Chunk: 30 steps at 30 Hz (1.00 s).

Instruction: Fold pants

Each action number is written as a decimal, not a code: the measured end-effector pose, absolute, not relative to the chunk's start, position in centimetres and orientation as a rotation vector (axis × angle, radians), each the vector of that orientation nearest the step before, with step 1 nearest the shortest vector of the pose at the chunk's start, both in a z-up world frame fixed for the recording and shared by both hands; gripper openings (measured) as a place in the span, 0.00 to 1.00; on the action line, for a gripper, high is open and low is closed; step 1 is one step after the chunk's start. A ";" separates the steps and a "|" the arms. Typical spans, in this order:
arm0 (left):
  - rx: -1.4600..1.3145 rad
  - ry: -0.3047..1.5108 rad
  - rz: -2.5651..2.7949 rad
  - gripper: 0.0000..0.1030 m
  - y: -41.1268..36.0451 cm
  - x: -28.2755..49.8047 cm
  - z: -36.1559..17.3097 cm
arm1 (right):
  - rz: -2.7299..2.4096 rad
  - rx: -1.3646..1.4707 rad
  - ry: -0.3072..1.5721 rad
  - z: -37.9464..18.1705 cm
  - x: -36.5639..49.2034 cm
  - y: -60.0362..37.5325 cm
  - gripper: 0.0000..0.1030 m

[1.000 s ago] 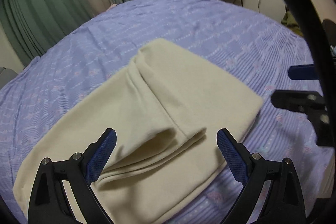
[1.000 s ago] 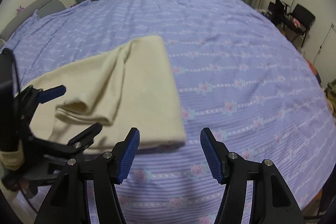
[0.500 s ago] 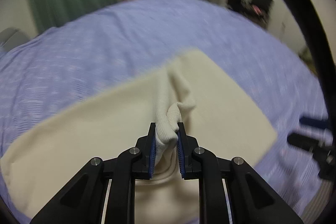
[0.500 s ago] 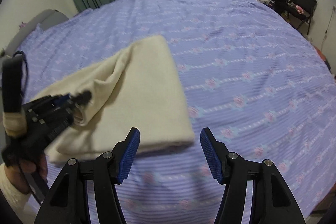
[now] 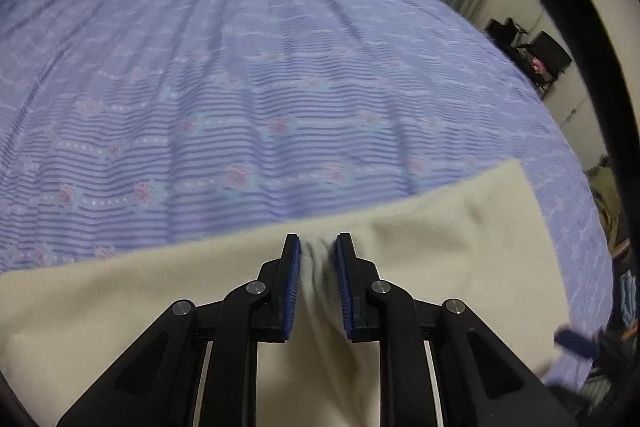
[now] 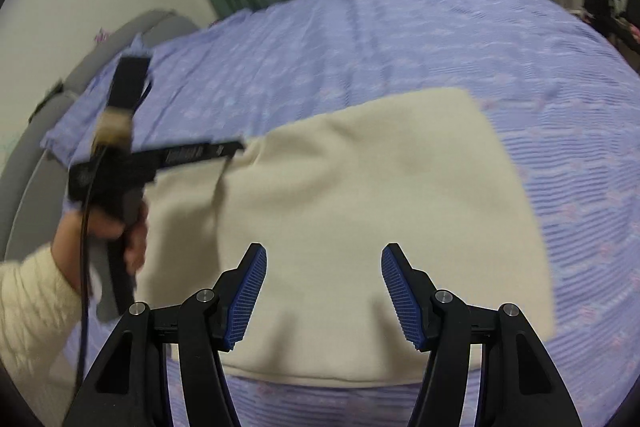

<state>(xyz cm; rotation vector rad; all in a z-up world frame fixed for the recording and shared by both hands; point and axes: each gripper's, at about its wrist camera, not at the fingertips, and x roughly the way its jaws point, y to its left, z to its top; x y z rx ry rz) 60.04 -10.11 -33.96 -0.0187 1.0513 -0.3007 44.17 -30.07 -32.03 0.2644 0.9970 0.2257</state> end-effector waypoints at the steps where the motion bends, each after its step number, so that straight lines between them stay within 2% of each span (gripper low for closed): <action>1: 0.002 1.033 -0.246 0.03 -9.4 60.3 -34.0 | 0.241 0.262 1.013 -32.4 44.3 -29.2 0.59; 2: -0.016 1.027 -0.228 0.05 -8.3 60.8 -34.1 | 0.240 0.261 1.028 -32.8 44.2 -28.6 0.59; 3: -0.045 1.048 -0.229 0.16 -7.5 61.1 -34.2 | 0.234 0.256 1.042 -33.1 44.1 -28.0 0.59; 4: -0.056 1.062 -0.242 0.35 -7.1 61.0 -34.1 | 0.228 0.248 1.060 -33.4 44.0 -27.3 0.59; 5: -0.057 1.063 -0.271 0.45 -7.0 60.4 -33.8 | 0.237 0.240 1.066 -33.7 43.7 -26.4 0.59; 6: -0.048 1.061 -0.312 0.60 -7.2 59.6 -33.6 | 0.247 0.234 1.058 -33.6 43.6 -25.9 0.59; 7: -0.038 1.060 -0.353 0.69 -7.4 59.0 -33.3 | 0.260 0.223 1.043 -33.5 43.2 -25.3 0.59; 10: -0.060 1.075 -0.510 0.80 -9.0 57.3 -33.5 | 0.281 0.170 1.004 -33.1 41.5 -23.0 0.59; 14: -0.147 1.138 -0.540 0.78 -10.3 58.2 -36.0 | 0.290 0.146 1.025 -34.6 40.2 -20.3 0.59; 16: -0.193 1.163 -0.526 0.66 -10.4 58.8 -37.5 | 0.259 0.153 1.040 -35.8 40.2 -19.9 0.58; 20: -0.264 1.143 -0.515 0.60 -9.8 58.9 -38.1 | 0.180 0.117 1.063 -38.2 39.6 -19.8 0.44; 23: -0.238 1.133 -0.527 0.54 -9.5 59.2 -38.2 | 0.168 0.031 1.043 -38.7 38.8 -19.1 0.44; 25: -0.206 1.127 -0.559 0.37 -9.3 58.4 -38.1 | 0.146 -0.027 1.024 -38.7 38.5 -18.2 0.45; 27: -0.224 1.121 -0.551 0.36 -9.1 58.1 -38.1 | 0.128 -0.071 1.010 -38.9 38.2 -17.3 0.46; 30: -0.233 1.112 -0.553 0.19 -8.6 57.9 -38.4 | 0.104 -0.153 0.992 -39.2 37.9 -16.1 0.44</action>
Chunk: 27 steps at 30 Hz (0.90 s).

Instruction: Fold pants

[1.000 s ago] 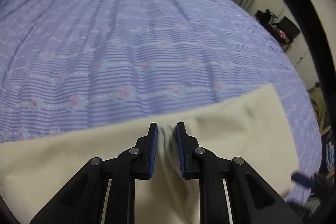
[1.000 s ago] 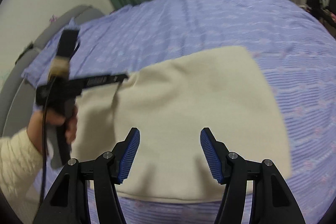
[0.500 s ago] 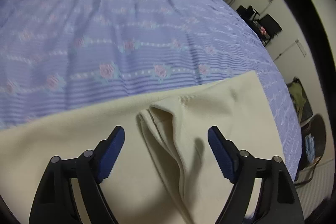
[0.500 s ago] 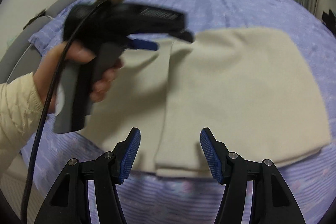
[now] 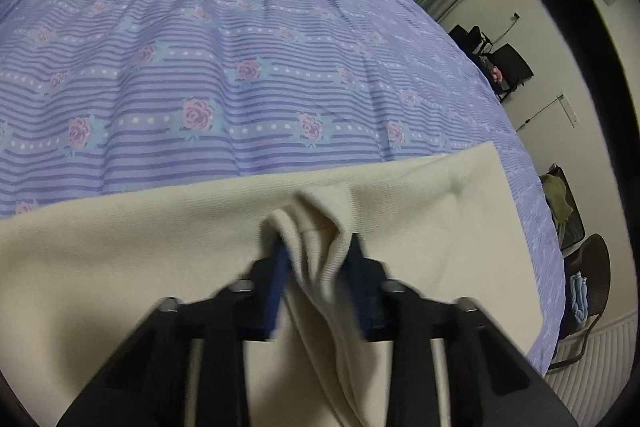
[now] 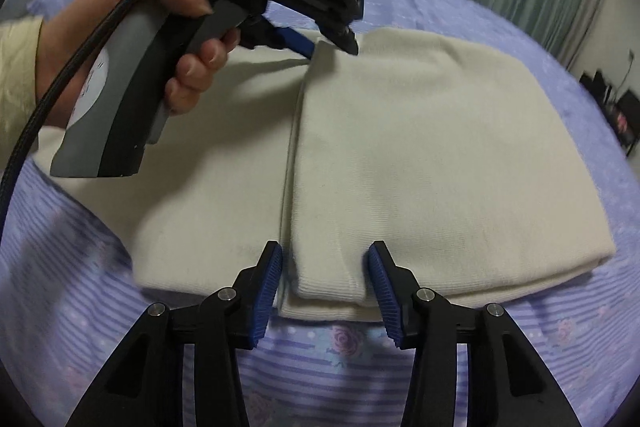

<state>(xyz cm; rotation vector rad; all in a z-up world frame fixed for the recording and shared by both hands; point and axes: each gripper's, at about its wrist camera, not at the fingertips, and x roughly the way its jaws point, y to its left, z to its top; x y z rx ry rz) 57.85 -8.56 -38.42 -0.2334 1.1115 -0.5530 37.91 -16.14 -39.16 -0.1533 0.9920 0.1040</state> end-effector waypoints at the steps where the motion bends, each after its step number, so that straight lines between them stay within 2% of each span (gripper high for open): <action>1: -0.245 1.107 -0.556 0.18 -8.6 58.0 -38.4 | 0.105 -0.164 0.996 -39.1 37.9 -16.1 0.40; 2: -0.259 1.099 -0.556 0.17 -8.3 57.9 -38.2 | 0.112 -0.165 1.002 -38.9 38.0 -16.0 0.29; 5: -0.276 1.052 -0.577 0.16 -7.4 57.7 -36.4 | 0.117 -0.156 0.995 -37.3 38.7 -15.7 0.18; 10: -0.232 1.002 -0.578 0.16 -6.0 58.2 -34.0 | 0.144 -0.065 0.961 -33.4 38.3 -15.2 0.17; 15: -0.216 1.083 -0.525 0.17 -5.0 59.5 -36.8 | 0.186 -0.041 1.013 -35.8 39.7 -13.7 0.17; 16: -0.213 1.100 -0.512 0.22 -4.9 59.6 -37.4 | 0.181 -0.052 1.033 -36.4 39.9 -13.6 0.18; 18: -0.180 1.090 -0.487 0.34 -4.9 59.3 -37.7 | 0.180 -0.047 1.041 -36.8 40.1 -13.7 0.25; 19: -0.151 1.076 -0.475 0.45 -5.0 59.2 -37.6 | 0.185 -0.054 1.041 -36.6 39.8 -13.8 0.30; 20: -0.115 1.063 -0.457 0.50 -5.1 58.9 -37.3 | 0.193 -0.058 1.046 -36.5 39.6 -13.9 0.44; 21: -0.075 1.050 -0.433 0.57 -5.1 58.5 -36.9 | 0.209 -0.057 1.053 -36.5 39.4 -14.3 0.53; 23: -0.020 1.013 -0.391 0.58 -4.5 57.2 -35.7 | 0.232 -0.050 1.062 -35.6 38.8 -13.9 0.52; 25: 0.006 0.982 -0.345 0.66 -3.2 55.9 -34.5 | 0.279 -0.024 1.064 -34.5 38.6 -13.9 0.52; 27: 0.031 0.943 -0.278 0.68 -0.7 53.8 -32.9 | 0.350 -0.027 1.041 -32.6 37.6 -13.1 0.52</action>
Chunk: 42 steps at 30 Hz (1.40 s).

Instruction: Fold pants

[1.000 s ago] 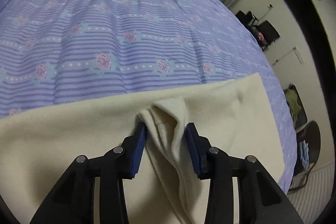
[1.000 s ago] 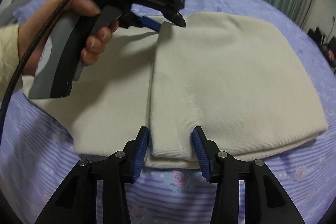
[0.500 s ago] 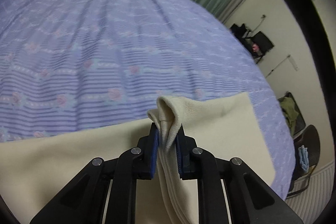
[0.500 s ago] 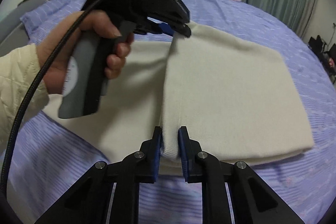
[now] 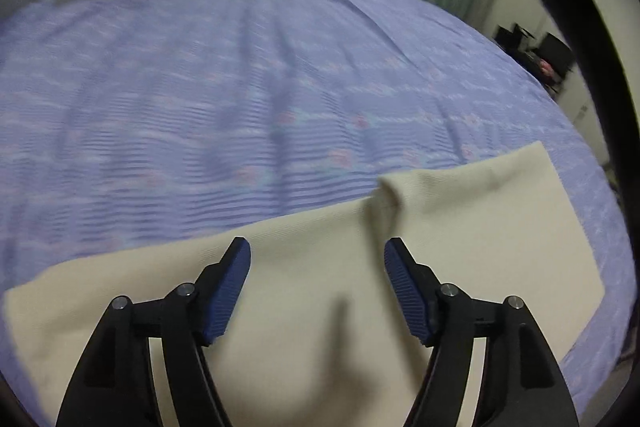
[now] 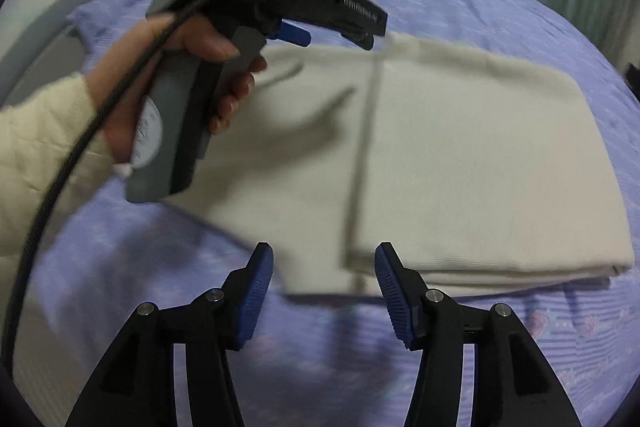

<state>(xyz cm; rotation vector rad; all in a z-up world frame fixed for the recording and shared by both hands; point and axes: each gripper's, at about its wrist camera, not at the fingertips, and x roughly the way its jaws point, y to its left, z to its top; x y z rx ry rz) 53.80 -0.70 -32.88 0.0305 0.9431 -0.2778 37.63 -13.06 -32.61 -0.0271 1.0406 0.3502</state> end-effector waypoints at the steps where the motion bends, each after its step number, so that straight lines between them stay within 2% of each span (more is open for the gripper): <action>1: 0.039 0.929 -0.244 0.70 0.7 52.5 -32.0 | 0.367 -0.038 1.022 -31.9 37.2 -12.8 0.52; 4: 0.027 0.890 -0.141 0.78 4.7 48.9 -29.7 | 0.404 -0.094 0.940 -29.4 36.2 -12.1 0.55; 6: -0.002 0.880 -0.076 0.81 7.5 46.5 -29.0 | 0.400 -0.127 0.897 -28.4 36.5 -11.7 0.65; 9: -0.056 0.891 0.024 0.83 12.1 43.0 -28.7 | 0.395 -0.166 0.852 -27.7 37.5 -10.2 0.70; 14: -0.191 0.885 0.113 0.85 18.1 38.8 -30.4 | 0.401 -0.165 0.856 -27.7 40.5 -7.7 0.70; 21: -0.438 0.907 0.141 0.84 23.6 37.4 -35.6 | 0.379 -0.078 0.929 -29.6 43.7 -5.1 0.70; 24: -0.560 0.918 0.136 0.81 24.8 37.4 -38.0 | 0.361 -0.073 0.951 -31.0 44.6 -4.1 0.70; 31: -0.782 0.891 0.063 0.79 25.4 37.3 -42.3 | 0.357 -0.109 0.995 -33.2 44.3 -2.6 0.70; 32: -0.798 0.878 0.055 0.76 25.4 37.6 -42.2 | 0.361 -0.121 0.995 -33.3 44.1 -2.4 0.70; 33: -0.824 0.869 0.046 0.62 25.6 38.1 -42.1 | 0.362 -0.133 0.992 -33.3 44.0 -2.2 0.70; 35: -0.845 0.844 0.030 0.59 25.8 38.6 -41.4 | 0.368 -0.153 0.983 -33.1 43.6 -1.9 0.70; 36: -0.837 0.813 0.006 0.49 25.8 38.6 -40.6 | 0.370 -0.157 0.976 -32.9 43.5 -1.8 0.70; 37: -0.823 0.781 -0.017 0.45 25.6 38.3 -39.4 | 0.372 -0.158 0.969 -32.7 43.5 -1.7 0.70; 39: -0.813 0.710 -0.081 0.45 25.1 37.7 -38.0 | 0.380 -0.152 0.955 -32.1 43.4 -1.7 0.70; 41: -0.794 0.703 -0.113 0.56 24.6 38.1 -38.4 | 0.382 -0.144 0.945 -31.8 43.4 -1.7 0.70; 42: -0.787 0.744 -0.095 0.58 24.5 38.7 -39.3 | 0.381 -0.145 0.943 -31.8 43.5 -1.6 0.70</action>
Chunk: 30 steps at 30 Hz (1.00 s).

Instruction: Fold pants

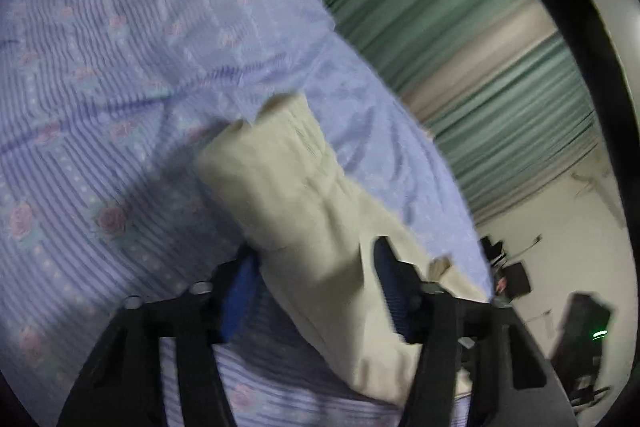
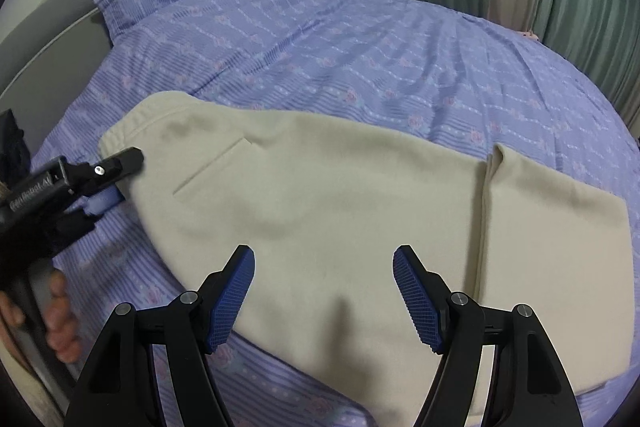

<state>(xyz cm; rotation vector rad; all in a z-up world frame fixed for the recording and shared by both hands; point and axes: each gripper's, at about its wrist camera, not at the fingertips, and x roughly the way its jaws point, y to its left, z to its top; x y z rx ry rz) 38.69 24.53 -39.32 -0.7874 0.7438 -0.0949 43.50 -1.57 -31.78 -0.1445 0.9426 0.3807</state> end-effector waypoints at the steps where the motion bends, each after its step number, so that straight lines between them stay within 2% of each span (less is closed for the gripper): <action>1: -0.790 0.798 -0.057 0.58 24.5 39.6 -40.6 | 0.378 -0.148 0.940 -31.8 43.6 -1.4 0.70; 4: -0.871 0.858 -0.019 0.58 25.1 41.3 -43.9 | 0.368 -0.156 0.940 -32.0 44.1 -1.2 0.70; 7: -0.927 0.823 0.008 0.57 25.8 42.3 -43.9 | 0.353 -0.155 0.944 -32.5 44.7 -1.2 0.70; 8: -0.935 0.839 0.037 0.54 25.9 42.9 -43.8 | 0.347 -0.156 0.944 -32.6 44.9 -1.2 0.70; 10: -0.913 0.852 0.058 0.41 26.4 43.0 -43.1 | 0.328 -0.151 0.946 -32.7 45.3 -1.6 0.70; 12: -0.820 0.850 0.065 0.30 25.4 42.9 -40.9 | 0.312 -0.138 0.949 -32.5 45.6 -2.1 0.70; 13: -0.775 0.846 0.066 0.29 24.9 42.7 -39.7 | 0.308 -0.128 0.949 -32.3 45.6 -2.6 0.70; 22: -0.329 0.651 0.069 0.25 16.2 41.5 -24.2 | 0.231 -0.064 0.873 -26.7 44.3 -10.9 0.70; 30: -0.147 0.569 -0.036 0.22 4.1 43.0 -16.4 | 0.141 0.000 0.815 -21.6 41.2 -21.3 0.70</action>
